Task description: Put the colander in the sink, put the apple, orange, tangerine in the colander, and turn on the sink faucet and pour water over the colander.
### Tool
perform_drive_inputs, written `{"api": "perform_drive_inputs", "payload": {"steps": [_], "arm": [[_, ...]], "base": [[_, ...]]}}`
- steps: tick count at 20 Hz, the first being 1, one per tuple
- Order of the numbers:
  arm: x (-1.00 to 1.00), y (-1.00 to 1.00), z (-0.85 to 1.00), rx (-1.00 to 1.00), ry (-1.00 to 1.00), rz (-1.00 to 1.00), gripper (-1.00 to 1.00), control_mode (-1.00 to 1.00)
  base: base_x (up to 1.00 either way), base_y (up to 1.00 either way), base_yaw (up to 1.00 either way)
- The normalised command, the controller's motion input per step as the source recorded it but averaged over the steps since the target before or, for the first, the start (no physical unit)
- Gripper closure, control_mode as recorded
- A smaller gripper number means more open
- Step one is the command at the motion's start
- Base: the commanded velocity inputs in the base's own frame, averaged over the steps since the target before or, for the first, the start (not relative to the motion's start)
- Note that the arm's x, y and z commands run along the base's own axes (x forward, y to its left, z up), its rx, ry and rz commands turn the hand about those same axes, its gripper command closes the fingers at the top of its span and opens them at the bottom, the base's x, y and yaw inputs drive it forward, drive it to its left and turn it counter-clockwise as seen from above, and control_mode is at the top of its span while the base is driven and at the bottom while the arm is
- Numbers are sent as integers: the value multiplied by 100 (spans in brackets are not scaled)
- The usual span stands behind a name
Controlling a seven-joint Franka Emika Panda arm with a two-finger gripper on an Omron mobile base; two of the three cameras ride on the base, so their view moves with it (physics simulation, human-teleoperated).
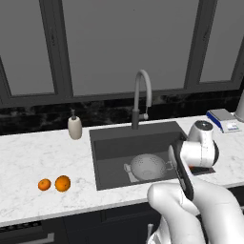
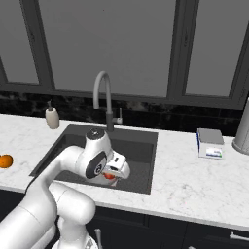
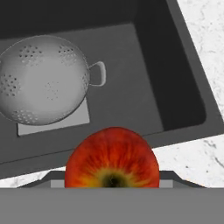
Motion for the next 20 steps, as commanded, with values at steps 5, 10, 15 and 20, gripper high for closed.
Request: {"api": "perform_drive_inputs", "payload": {"steps": [5, 10, 15, 20], "arm": [[28, 71, 0, 1, 12, 14, 100, -100], [11, 48, 0, 0, 14, 12, 100, -100], [11, 40, 0, 0, 11, 8, 100, -100], [14, 45, -15, 0, 7, 5, 100, -100]], "base": [[0, 0, 0], [0, 0, 0], [0, 0, 0], [0, 0, 0]]}}
